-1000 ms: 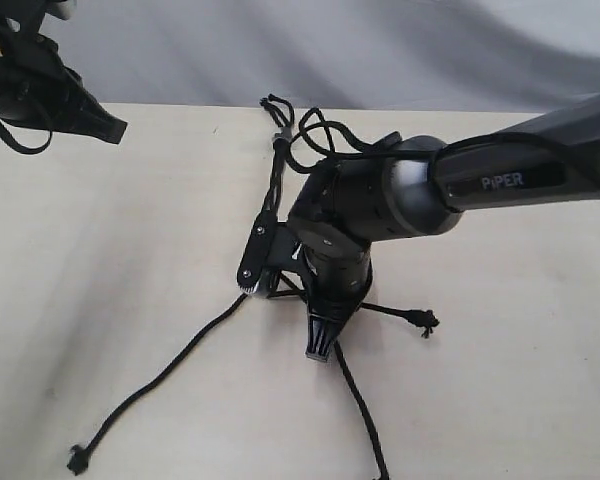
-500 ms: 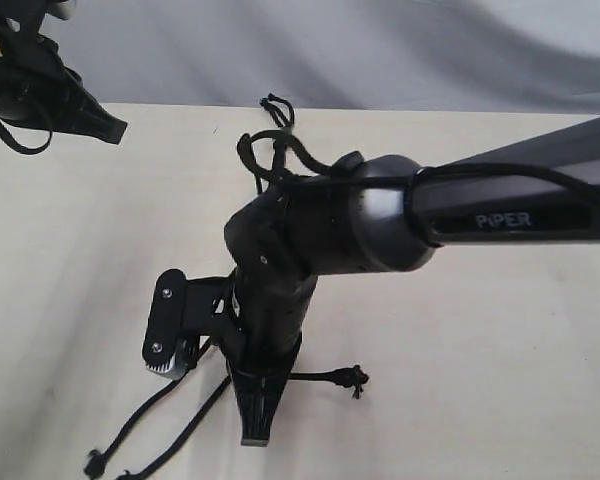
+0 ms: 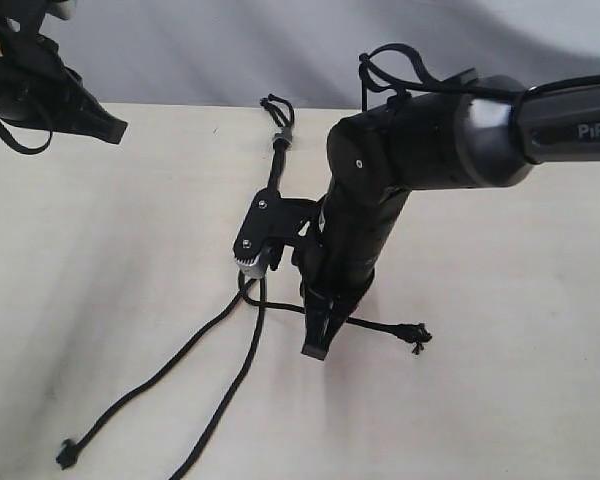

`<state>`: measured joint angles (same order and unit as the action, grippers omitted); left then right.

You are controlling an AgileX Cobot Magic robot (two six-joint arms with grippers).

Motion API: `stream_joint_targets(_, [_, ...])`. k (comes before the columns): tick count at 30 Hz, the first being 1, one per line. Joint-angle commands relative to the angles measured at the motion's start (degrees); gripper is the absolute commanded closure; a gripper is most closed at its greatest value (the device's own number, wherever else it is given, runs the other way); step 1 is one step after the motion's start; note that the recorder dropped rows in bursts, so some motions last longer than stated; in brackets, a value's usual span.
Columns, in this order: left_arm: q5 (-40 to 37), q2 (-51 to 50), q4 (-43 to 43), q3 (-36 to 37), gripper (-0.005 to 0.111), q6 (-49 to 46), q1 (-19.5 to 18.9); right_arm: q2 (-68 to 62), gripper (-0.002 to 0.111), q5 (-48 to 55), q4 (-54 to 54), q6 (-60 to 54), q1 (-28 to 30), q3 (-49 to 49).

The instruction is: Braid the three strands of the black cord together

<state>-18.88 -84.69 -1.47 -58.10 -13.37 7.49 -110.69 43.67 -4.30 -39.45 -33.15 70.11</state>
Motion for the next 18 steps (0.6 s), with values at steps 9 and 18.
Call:
stream_joint_targets(9, [0.12,0.44,0.86,0.37,0.106,0.42,-0.10,0.35,0.049,-1.71,0.30,0.67,0.57,-0.23])
stream_joint_targets(18, [-1.46,0.44,6.32,0.37,0.106,0.42,0.66,9.90,0.021,-3.41,1.05,2.83,3.90,-0.23])
